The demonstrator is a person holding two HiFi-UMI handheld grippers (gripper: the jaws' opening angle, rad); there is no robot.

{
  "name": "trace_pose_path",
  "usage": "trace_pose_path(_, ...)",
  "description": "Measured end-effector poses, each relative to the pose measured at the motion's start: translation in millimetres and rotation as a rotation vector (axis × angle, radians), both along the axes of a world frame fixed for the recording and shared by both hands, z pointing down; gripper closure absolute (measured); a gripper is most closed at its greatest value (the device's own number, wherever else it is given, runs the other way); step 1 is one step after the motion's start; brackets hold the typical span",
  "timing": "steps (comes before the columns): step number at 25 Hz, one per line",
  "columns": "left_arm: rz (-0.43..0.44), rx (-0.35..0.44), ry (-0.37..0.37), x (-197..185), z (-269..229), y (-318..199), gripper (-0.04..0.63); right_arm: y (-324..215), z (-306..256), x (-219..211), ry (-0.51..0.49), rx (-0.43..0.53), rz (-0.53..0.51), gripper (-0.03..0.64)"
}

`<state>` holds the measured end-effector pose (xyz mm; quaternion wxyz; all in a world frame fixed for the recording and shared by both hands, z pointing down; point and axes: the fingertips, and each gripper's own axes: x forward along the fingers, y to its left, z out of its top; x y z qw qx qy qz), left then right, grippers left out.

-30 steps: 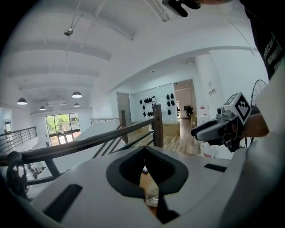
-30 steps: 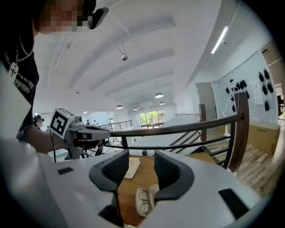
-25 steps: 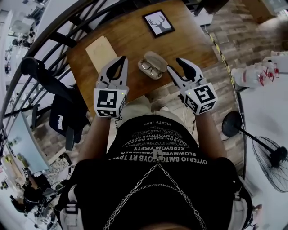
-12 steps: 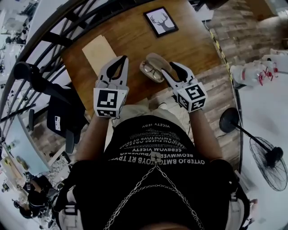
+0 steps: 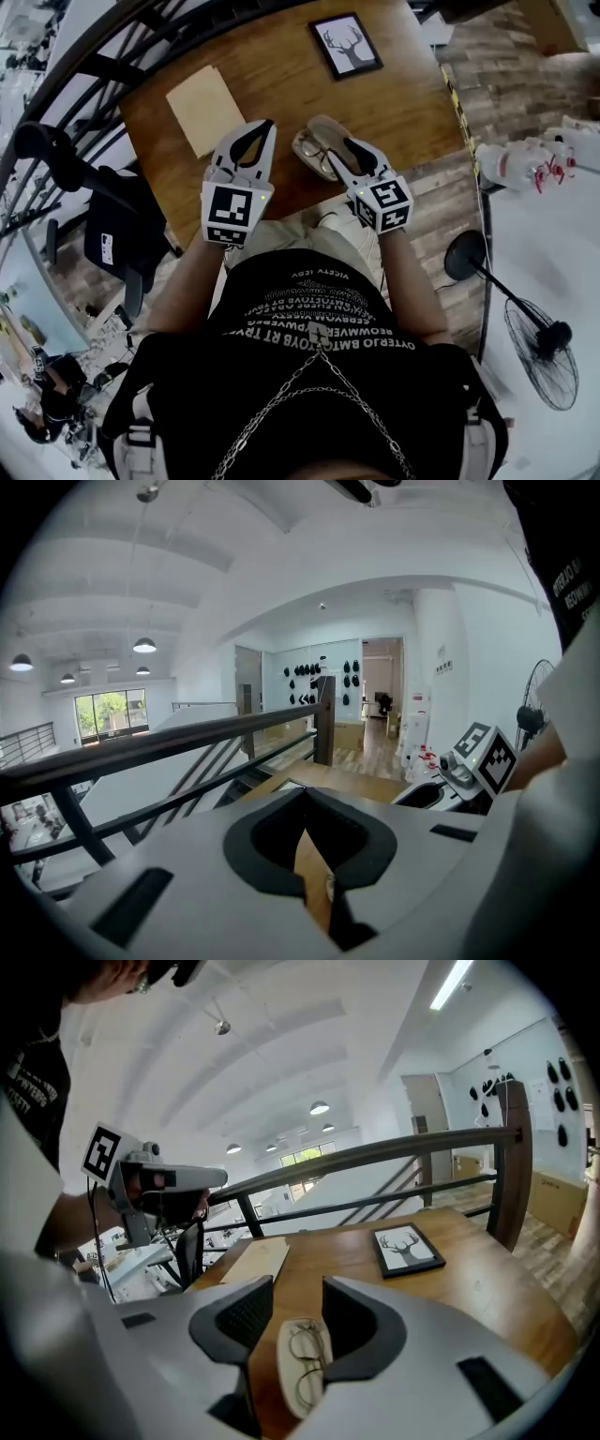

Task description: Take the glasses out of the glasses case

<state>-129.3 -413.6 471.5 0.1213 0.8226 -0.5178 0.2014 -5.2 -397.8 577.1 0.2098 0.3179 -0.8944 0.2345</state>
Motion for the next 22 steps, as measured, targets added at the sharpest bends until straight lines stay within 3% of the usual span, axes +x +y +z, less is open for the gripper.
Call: trace_pose_path(22, -0.001, -0.098, 0.028, -13.8, 56.6, -16.6, 0.571, 8.4, 127.2, -7.3, 0.148, -0.208, -0.045, 0.446)
